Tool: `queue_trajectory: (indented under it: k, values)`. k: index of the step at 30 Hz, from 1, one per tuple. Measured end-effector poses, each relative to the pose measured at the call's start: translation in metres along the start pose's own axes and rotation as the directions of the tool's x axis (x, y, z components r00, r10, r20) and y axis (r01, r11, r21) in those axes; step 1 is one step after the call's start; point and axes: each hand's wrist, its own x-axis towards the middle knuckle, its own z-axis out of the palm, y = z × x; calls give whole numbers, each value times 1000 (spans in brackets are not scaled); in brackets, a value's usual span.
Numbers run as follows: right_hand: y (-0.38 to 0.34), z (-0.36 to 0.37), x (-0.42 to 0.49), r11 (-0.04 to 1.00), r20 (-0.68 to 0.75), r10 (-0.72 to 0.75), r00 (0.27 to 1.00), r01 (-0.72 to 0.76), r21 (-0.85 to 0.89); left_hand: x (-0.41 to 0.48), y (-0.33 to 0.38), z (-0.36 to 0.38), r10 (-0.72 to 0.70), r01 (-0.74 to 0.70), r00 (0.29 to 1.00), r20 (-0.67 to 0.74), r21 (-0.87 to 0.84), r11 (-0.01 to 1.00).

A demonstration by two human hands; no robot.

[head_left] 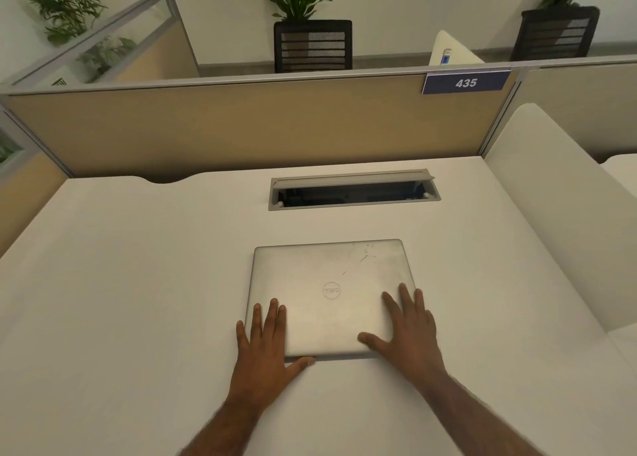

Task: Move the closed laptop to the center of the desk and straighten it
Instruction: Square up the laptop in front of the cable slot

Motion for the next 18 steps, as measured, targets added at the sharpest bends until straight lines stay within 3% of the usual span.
queue_trajectory:
  k: [8,18]
  values:
    - [18,-6,-15,960,47,-250,967,254,-120,-1,1,2,14,-14,1000,-11,48,999]
    - [23,-9,-17,934,78,-301,950,311,-175,-2,-6,-4,66,-63,997,-32,91,994]
